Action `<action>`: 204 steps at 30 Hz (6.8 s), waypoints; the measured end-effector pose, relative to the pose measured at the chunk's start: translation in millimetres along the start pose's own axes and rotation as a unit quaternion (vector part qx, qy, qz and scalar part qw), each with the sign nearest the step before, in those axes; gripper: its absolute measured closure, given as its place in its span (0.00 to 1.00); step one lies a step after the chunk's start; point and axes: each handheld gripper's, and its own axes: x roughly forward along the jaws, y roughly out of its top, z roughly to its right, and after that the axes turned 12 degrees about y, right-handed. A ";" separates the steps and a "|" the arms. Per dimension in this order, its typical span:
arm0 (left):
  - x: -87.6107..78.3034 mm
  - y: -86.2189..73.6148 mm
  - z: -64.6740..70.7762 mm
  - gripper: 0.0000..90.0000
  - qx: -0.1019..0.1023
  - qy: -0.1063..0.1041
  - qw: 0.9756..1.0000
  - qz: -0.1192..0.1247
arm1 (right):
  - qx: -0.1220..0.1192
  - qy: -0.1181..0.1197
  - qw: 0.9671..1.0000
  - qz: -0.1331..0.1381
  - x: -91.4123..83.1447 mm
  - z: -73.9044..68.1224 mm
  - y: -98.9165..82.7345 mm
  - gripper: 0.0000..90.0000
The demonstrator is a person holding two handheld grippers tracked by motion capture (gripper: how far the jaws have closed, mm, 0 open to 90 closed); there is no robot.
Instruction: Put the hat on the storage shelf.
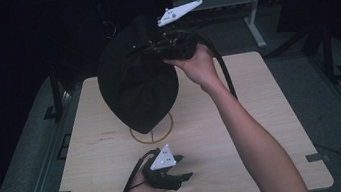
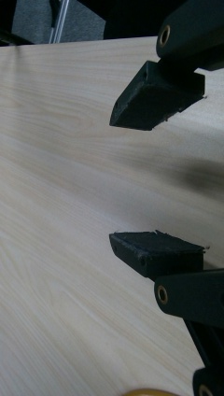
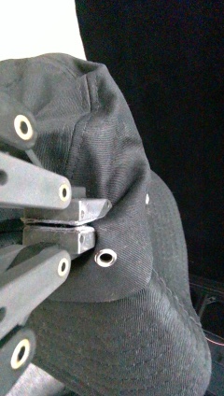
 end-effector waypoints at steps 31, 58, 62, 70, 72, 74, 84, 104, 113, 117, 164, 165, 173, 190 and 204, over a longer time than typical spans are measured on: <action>4.7 3.6 8.4 0.40 0.022 -0.002 1.000 -0.004 | 0.087 0.010 0.996 -0.010 22.8 25.3 -31.2 0.59; 4.4 1.1 3.9 0.34 0.009 0.015 1.000 -0.001 | 0.118 -0.005 0.993 -0.014 -12.4 35.2 -74.1 0.44; 4.4 0.8 4.2 0.33 0.008 0.017 1.000 -0.002 | 0.122 -0.005 0.992 -0.018 -16.4 36.8 -83.9 0.42; 2.9 -0.2 3.7 0.33 0.007 0.024 1.000 0.001 | 0.132 -0.006 0.991 -0.020 -20.6 36.6 -101.5 0.39; 3.4 -0.2 3.8 0.32 0.007 0.025 1.000 0.001 | 0.131 -0.009 0.991 -0.021 -22.4 36.3 -104.4 0.39; 3.3 -0.2 3.6 0.32 0.011 0.024 1.000 -0.001 | 0.131 -0.009 0.991 -0.021 -24.8 36.0 -106.8 0.39; 3.1 -0.9 2.3 0.32 0.010 0.025 1.000 -0.002 | 0.135 -0.014 0.990 -0.025 -35.9 35.2 -117.0 0.37; 2.6 -1.9 1.6 0.31 0.006 0.027 1.000 -0.002 | 0.139 -0.015 0.990 -0.036 -50.9 27.6 -140.8 0.34; 2.0 -2.1 1.6 0.31 0.007 0.027 1.000 -0.003 | 0.151 -0.021 0.988 -0.035 -59.3 24.4 -154.6 0.31; 1.9 -2.5 1.3 0.31 0.004 0.028 1.000 -0.003 | 0.156 -0.020 0.987 -0.037 -61.3 24.7 -162.1 0.30; 0.5 -6.8 -4.8 0.30 -0.002 0.035 0.999 -0.008 | 0.197 -0.034 0.978 -0.054 -101.9 9.4 -231.0 0.24; -0.1 -6.7 -5.0 0.30 -0.003 0.035 0.999 -0.009 | 0.194 -0.034 0.979 -0.054 -102.8 9.2 -232.7 0.24; -1.5 -7.7 -5.9 0.30 -0.008 0.037 0.999 -0.004 | 0.198 -0.037 0.978 -0.055 -110.7 1.6 -243.2 0.24; -1.8 -8.5 -6.2 0.30 -0.008 0.040 0.999 -0.006 | 0.201 -0.045 0.977 -0.054 -128.2 -12.6 -268.9 0.22; -2.7 -9.1 -7.2 0.30 -0.011 0.040 0.999 -0.008 | 0.204 -0.051 0.976 -0.052 -138.4 -25.6 -285.0 0.21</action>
